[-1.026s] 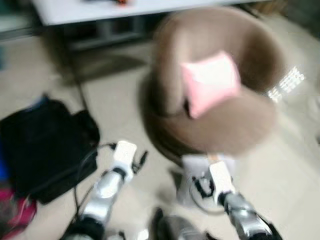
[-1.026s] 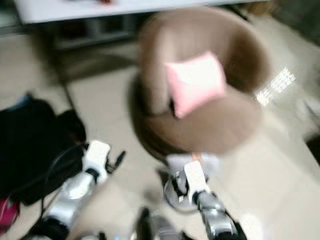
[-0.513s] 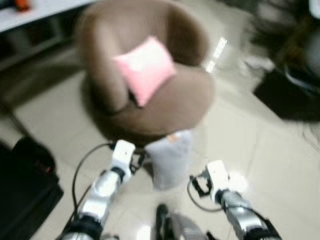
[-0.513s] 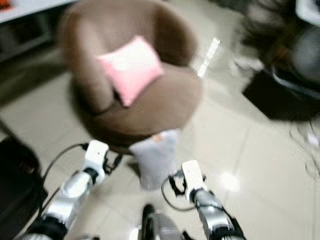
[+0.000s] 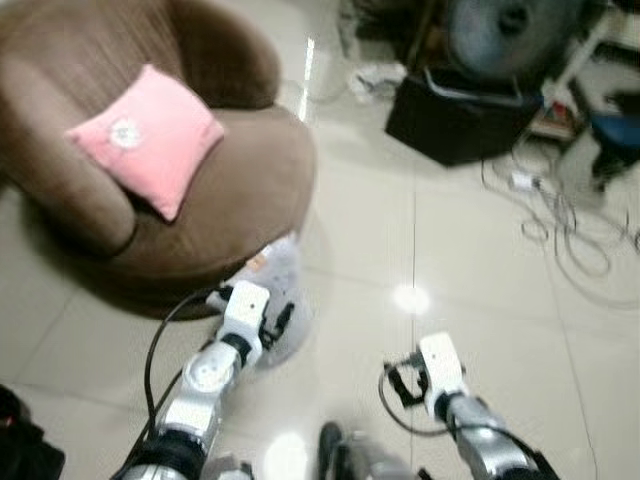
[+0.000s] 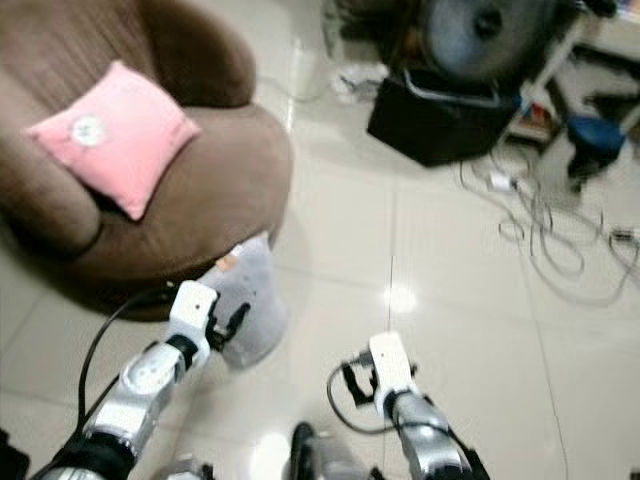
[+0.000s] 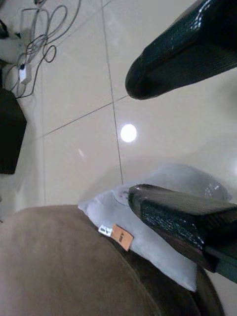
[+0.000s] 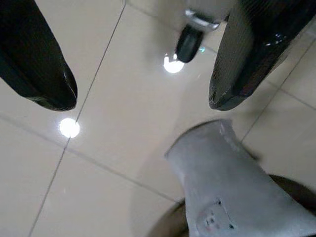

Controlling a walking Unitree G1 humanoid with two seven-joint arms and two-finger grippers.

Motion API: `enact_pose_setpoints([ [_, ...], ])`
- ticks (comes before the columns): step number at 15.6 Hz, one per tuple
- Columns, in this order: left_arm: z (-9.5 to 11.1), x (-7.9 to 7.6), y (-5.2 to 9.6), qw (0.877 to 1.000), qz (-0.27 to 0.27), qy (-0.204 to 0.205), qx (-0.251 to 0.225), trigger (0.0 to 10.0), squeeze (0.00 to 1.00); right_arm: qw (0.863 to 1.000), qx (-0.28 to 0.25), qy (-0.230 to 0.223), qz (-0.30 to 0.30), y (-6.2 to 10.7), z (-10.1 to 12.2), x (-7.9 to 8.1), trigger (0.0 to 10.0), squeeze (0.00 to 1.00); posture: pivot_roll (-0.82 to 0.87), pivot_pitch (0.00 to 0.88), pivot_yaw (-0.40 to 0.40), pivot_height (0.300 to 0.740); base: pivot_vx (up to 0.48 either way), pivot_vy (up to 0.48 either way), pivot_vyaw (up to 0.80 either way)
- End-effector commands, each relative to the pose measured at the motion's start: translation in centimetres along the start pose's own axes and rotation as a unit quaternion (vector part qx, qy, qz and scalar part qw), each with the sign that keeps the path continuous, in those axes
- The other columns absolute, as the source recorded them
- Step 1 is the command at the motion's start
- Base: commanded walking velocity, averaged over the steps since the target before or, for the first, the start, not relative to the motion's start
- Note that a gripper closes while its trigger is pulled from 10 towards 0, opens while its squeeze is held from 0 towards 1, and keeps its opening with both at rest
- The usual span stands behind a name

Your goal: Move the pillow to the sofa from floor

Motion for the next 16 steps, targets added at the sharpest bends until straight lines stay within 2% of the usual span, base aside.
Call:
enact_pose_setpoints([
  [1, -0.4, -0.8, -0.1, 1.0, -0.009, 0.005, 0.007, 10.0, 0.0, 1.0, -0.009, 0.014, -0.008, 0.0, 0.5, -0.7, 10.0, 0.0, 0.01, 0.18, -0.095, 0.74, 0.0, 0.0, 0.0],
  [5, 0.1, -0.2, -0.1, 1.0, 0.012, -0.001, -0.005, 10.0, 0.0, 0.999, -0.041, 0.021, -0.011, -0.3, 2.7, -1.3, 10.0, 0.0, 0.01, 0.186, -0.099, 0.74, 0.0, 0.0, 0.0],
  [6, 0.4, 0.1, -0.2, 1.0, 0.02, 0.003, -0.011, 10.0, 0.71, 0.998, -0.049, 0.022, -0.012, -0.4, 3.3, -1.3, 10.0, 0.0, 0.01, 0.186, -0.099, 0.74, 0.0, 0.0, 0.0],
  [7, 0.6, 0.3, -0.3, 1.0, 0.024, 0.002, -0.012, 10.0, 0.95, 0.998, -0.056, 0.027, -0.013, -0.4, 3.9, -1.2, 10.0, 0.0, 0.01, 0.187, -0.099, 0.74, 0.0, 0.0, 0.0],
  [8, 1.3, 0.5, -0.3, 0.999, 0.029, 0.006, -0.03, 10.0, 1.0, 0.997, -0.065, 0.03, -0.014, -0.4, 4.6, -1.1, 10.0, 0.0, 0.01, 0.187, -0.099, 0.74, 0.0, 0.0, 0.0],
  [10, 1.3, 0.8, -0.5, 0.999, 0.035, 0.009, -0.023, 10.0, 1.0, 0.996, -0.076, 0.032, -0.016, -0.1, 5.6, -0.7, 10.0, 0.0, 0.01, 0.189, -0.098, 0.74, 0.0, 0.0, 0.0],
  [12, 0.8, -0.4, -0.7, 1.0, -0.006, 0.018, -0.005, 10.0, 1.0, 0.997, -0.072, 0.033, -0.02, 0.0, 5.6, -0.7, 10.0, 0.0, 0.01, 0.189, -0.098, 0.74, 0.0, 0.0, 0.0],
  [14, 1.6, 0.2, -0.8, 0.999, 0.016, 0.012, -0.025, 10.0, 1.0, 0.997, -0.065, 0.032, -0.023, 0.3, 5.6, -0.6, 10.0, 0.0, 0.01, 0.189, -0.098, 0.74, 0.0, 0.0, 0.0],
  [16, 1.8, 0.5, -0.8, 0.999, 0.024, 0.024, -0.032, 10.0, 1.0, 0.997, -0.062, 0.032, -0.023, 0.5, 5.7, -0.6, 10.0, 0.0, 0.01, 0.175, -0.105, 0.74, 0.0, 0.0, 0.0],
])
Point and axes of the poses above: a point about 5 cm out from each wrist's last joint towards the gripper, its own y axis pointing back from the gripper into the wrist, its own z axis along the axis of the wrist's last joint, x = y × z, the point moved 6 cm from there along -y, pointing out of the wrist towards the gripper, and after that the axes turned 5 degrees about y, right-handed, at the moved point
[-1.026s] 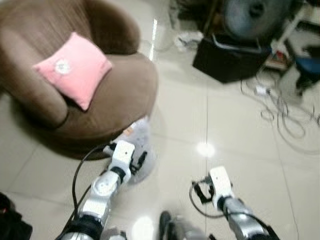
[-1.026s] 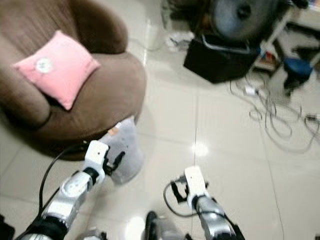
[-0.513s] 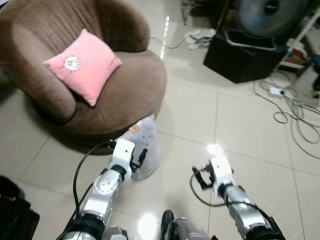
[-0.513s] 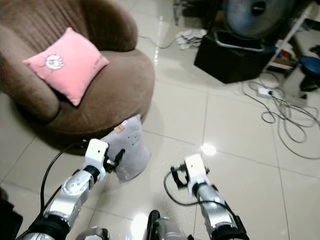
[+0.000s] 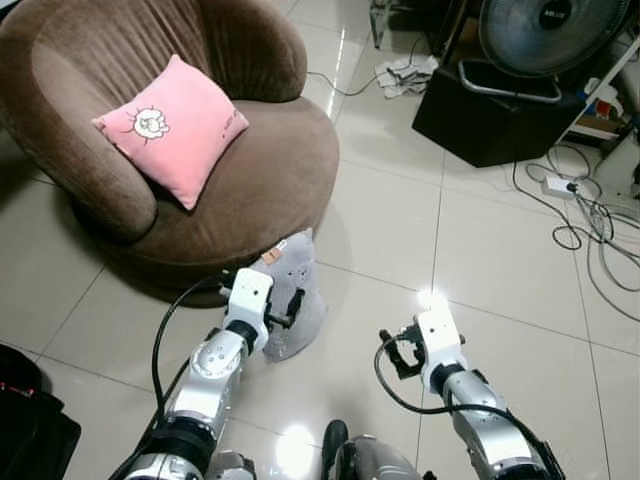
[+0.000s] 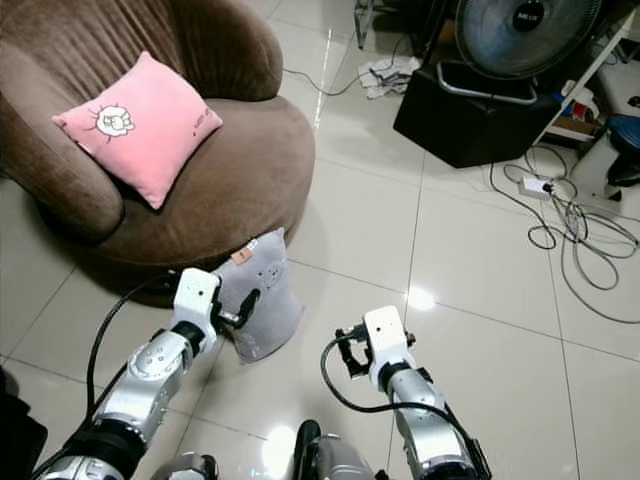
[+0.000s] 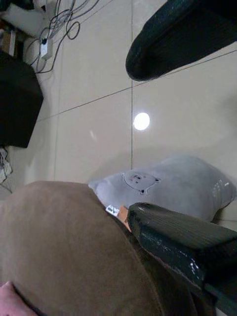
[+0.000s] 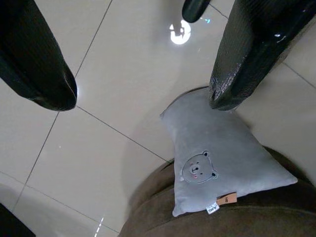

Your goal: Move the pillow to the sofa from floor

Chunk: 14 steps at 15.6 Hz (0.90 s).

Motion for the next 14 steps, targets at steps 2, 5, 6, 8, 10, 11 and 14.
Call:
enact_pose_setpoints([
  [2, -0.4, 0.0, 0.0, 1.0, 0.0, -0.012, 0.009, 10.0, 1.0, 1.0, 0.015, 0.008, -0.006, 0.4, -0.6, -0.4, 10.0, 0.0, 0.01, 0.169, -0.106, 0.74, 0.0, 0.0, 0.0],
  [5, -1.3, 1.4, 0.5, 0.999, 0.004, -0.028, 0.028, 10.0, 1.0, 1.0, 0.019, 0.01, -0.014, 0.7, -0.1, -1.1, 10.0, 0.0, 0.01, 0.156, -0.104, 0.74, 0.0, 0.0, 0.0],
  [6, -1.7, 3.1, 1.0, 0.998, 0.019, -0.04, 0.042, 10.0, 1.0, 1.0, 0.02, 0.012, -0.017, 0.9, 0.0, -1.4, 10.0, 0.0, 0.01, 0.156, -0.104, 0.74, 0.0, 0.0, 0.0],
  [8, -1.9, 5.3, 1.6, 0.996, 0.027, -0.065, 0.062, 10.0, 1.0, 0.999, 0.026, 0.016, -0.024, 1.2, -0.2, -2.2, 10.0, 0.0, 0.01, 0.159, -0.102, 0.74, 0.0, 0.0, 0.0],
  [10, -2.2, 5.0, 1.4, 0.994, 0.016, -0.084, 0.073, 10.0, 1.0, 0.999, 0.029, 0.015, -0.026, 1.1, -0.2, -2.4, 10.0, 0.0, 0.01, 0.162, -0.102, 0.74, 0.0, 0.0, 0.0],
  [11, -2.1, 4.5, 1.1, 0.995, 0.01, -0.077, 0.07, 10.0, 1.0, 0.999, 0.03, 0.014, -0.027, 1.0, -0.1, -2.4, 10.0, 0.0, 0.01, 0.163, -0.101, 0.74, 0.0, 0.0, 0.0],
  [14, -1.9, 2.6, 0.6, 0.996, -0.018, -0.061, 0.056, 10.0, 1.0, 0.999, 0.033, 0.011, -0.024, 0.9, -0.3, -2.1, 10.0, 0.0, 0.0, 0.166, -0.101, 0.74, 0.0, 0.0, 0.0],
])
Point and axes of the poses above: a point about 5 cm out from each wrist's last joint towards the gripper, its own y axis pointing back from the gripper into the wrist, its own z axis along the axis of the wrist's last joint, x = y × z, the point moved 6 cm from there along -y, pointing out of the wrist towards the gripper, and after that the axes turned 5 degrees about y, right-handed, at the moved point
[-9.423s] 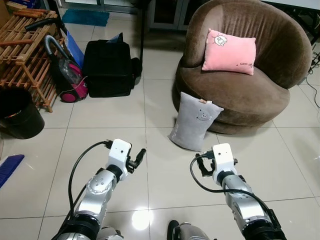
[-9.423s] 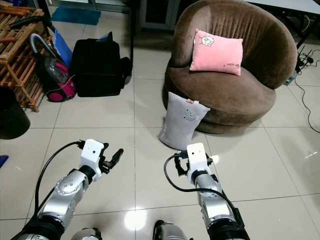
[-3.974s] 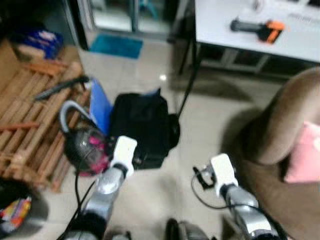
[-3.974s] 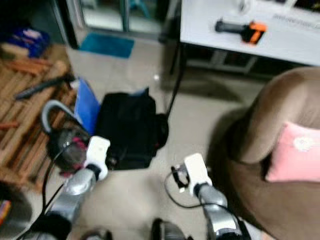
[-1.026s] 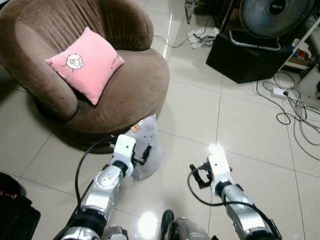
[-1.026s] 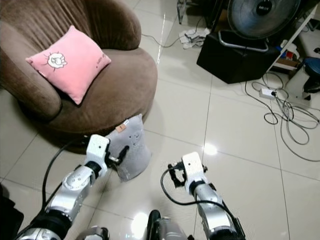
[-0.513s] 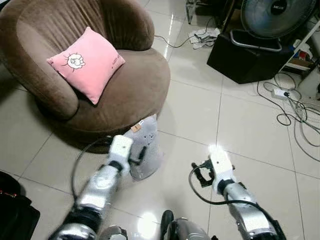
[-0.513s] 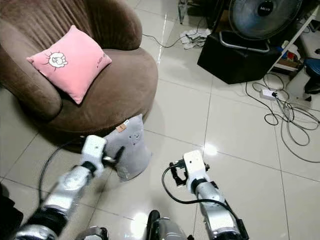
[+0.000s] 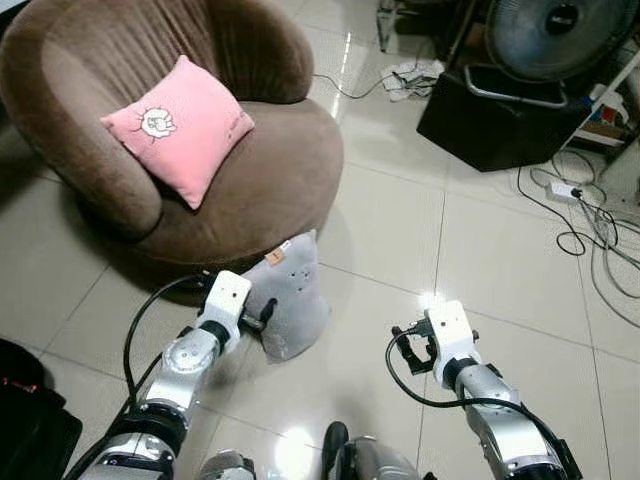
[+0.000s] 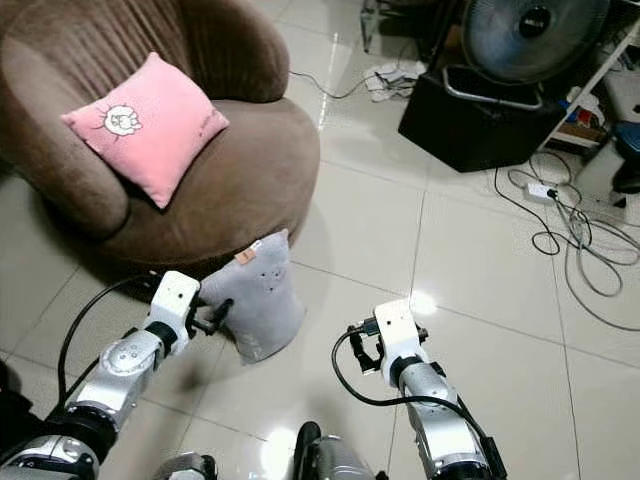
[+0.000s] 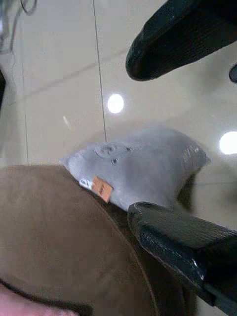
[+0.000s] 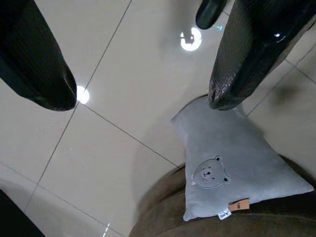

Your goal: Move the pillow to the sofa from floor

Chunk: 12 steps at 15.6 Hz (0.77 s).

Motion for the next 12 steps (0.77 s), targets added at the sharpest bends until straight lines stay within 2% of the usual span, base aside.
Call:
enact_pose_setpoints([
  [1, 0.1, -1.0, -0.3, 1.0, -0.018, 0.002, -0.004, 10.0, 1.0, 1.0, 0.011, -0.003, -0.006, 0.2, -0.7, -0.2, 10.0, 0.0, 0.0, 0.166, -0.101, 0.74, 0.0, 0.0, 0.0],
  [3, 1.0, -0.3, -0.6, 1.0, -0.014, -0.004, -0.011, 10.0, 1.0, 1.0, 0.014, -0.006, -0.003, 0.1, -1.0, 0.0, 10.0, 0.0, 0.0, 0.171, -0.098, 0.74, 0.0, 0.0, 0.0],
  [10, 0.9, -1.0, -0.6, 1.0, -0.021, -0.006, -0.014, 10.0, 1.0, 1.0, 0.023, -0.008, -0.001, -0.2, -1.7, 0.0, 10.0, 0.0, 0.0, 0.176, -0.097, 0.74, 0.0, 0.0, 0.0],
  [12, 1.0, -1.5, -0.6, 0.999, -0.03, -0.006, -0.018, 10.0, 1.0, 1.0, 0.024, -0.007, 0.0, -0.3, -1.9, 0.0, 10.0, 0.0, 0.0, 0.178, -0.098, 0.74, 0.0, 0.459, 0.0],
])
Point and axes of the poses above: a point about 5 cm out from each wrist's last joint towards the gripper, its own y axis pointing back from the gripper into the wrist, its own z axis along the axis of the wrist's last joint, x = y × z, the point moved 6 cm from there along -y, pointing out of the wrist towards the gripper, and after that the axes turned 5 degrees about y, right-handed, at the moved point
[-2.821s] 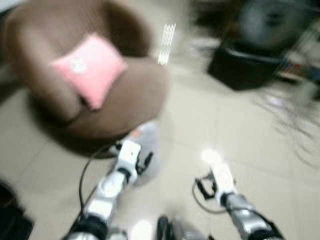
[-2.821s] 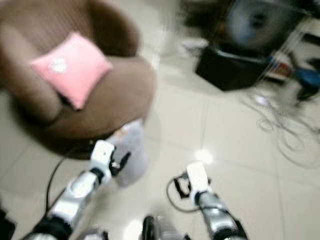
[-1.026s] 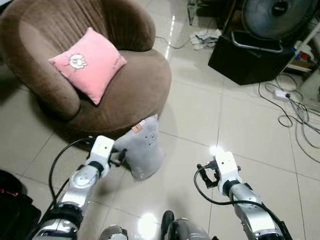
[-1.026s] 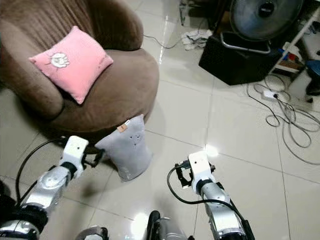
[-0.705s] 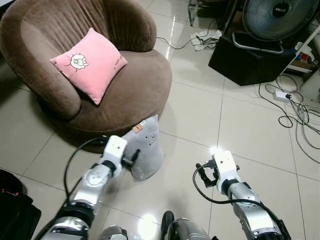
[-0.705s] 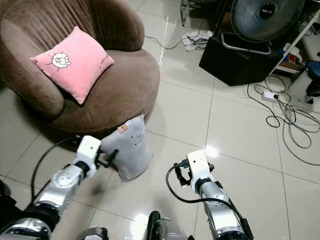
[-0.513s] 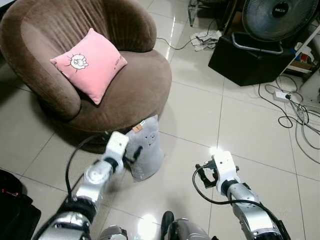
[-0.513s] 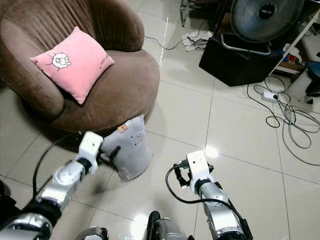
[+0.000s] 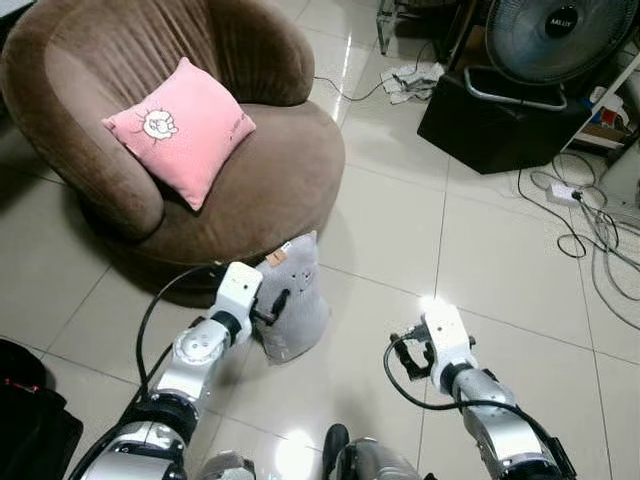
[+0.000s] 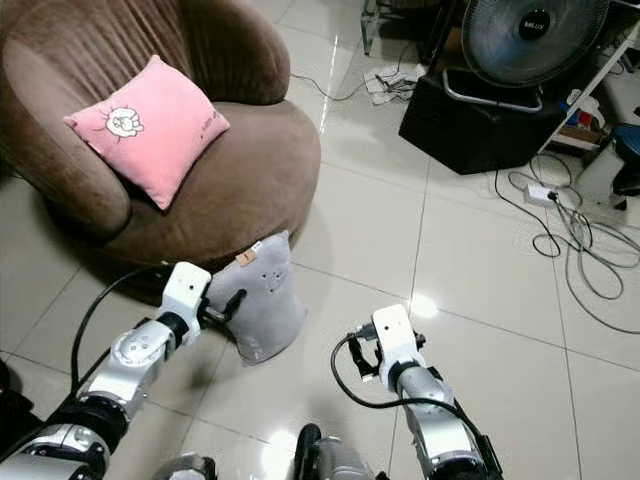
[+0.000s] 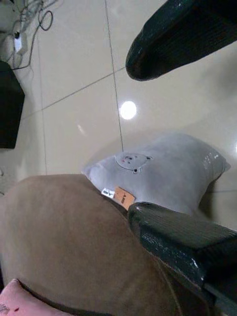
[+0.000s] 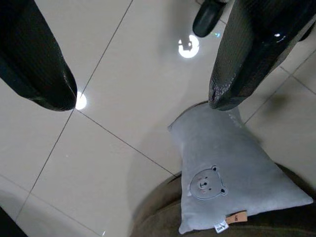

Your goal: Move the pillow to the sofa from floor

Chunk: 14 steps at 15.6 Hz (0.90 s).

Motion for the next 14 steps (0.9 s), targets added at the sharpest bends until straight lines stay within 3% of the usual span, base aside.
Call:
enact_pose_setpoints([
  [1, -0.7, -0.5, 0.3, 1.0, -0.011, 0.002, 0.004, 10.0, 1.0, 1.0, 0.003, -0.004, -0.004, 0.1, -0.4, -0.1, 10.0, 0.0, 0.0, 0.179, -0.1, 0.74, 0.0, 0.48, 0.0],
  [6, -0.6, -1.7, 0.3, 0.999, -0.03, 0.007, -0.005, 10.0, 1.0, 1.0, 0.003, -0.002, 0.002, 0.1, -0.8, 0.0, 10.0, 0.0, 0.0, 0.185, -0.102, 0.74, 0.058, 0.454, 0.0],
  [12, -0.7, -2.4, 0.2, 0.999, -0.05, -0.02, 0.0, 10.0, 1.0, 1.0, -0.005, -0.001, 0.009, 0.2, -0.8, 0.6, 10.0, 0.0, -0.01, 0.188, -0.097, 0.74, 0.47, 0.0, 0.0],
  [14, -1.0, -2.5, 0.2, 0.998, -0.05, -0.039, 0.011, 10.0, 1.0, 1.0, -0.007, 0.0, 0.011, 0.2, -0.7, 0.9, 10.0, 0.0, -0.01, 0.188, -0.095, 0.74, 0.184, -0.152, 0.0],
])
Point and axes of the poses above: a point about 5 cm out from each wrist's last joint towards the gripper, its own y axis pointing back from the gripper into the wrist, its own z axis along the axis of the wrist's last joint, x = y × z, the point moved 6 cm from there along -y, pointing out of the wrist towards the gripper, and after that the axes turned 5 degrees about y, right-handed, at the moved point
